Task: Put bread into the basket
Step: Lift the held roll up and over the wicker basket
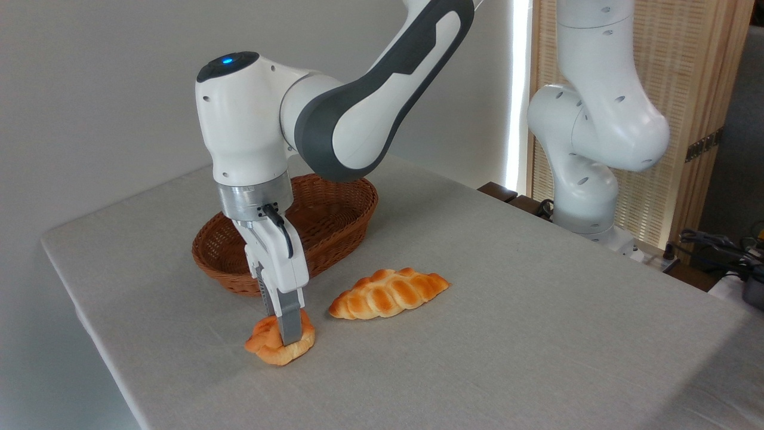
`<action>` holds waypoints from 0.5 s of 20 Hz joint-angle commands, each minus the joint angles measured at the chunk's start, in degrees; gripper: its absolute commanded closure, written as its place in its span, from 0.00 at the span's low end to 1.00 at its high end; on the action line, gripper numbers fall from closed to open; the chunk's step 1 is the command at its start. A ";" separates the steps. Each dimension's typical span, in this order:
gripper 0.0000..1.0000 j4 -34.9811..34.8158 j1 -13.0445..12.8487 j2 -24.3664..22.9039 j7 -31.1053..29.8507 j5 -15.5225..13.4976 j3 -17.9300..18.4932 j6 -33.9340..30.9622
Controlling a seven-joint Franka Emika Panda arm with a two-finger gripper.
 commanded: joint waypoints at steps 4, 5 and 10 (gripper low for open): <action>0.65 8.51 0.14 -1.86 -1.37 -3.94 0.21 -11.12; 0.65 10.11 0.14 -1.94 -1.46 -4.21 0.21 -12.98; 0.64 14.52 0.40 -5.80 -2.51 -7.37 -0.31 -20.65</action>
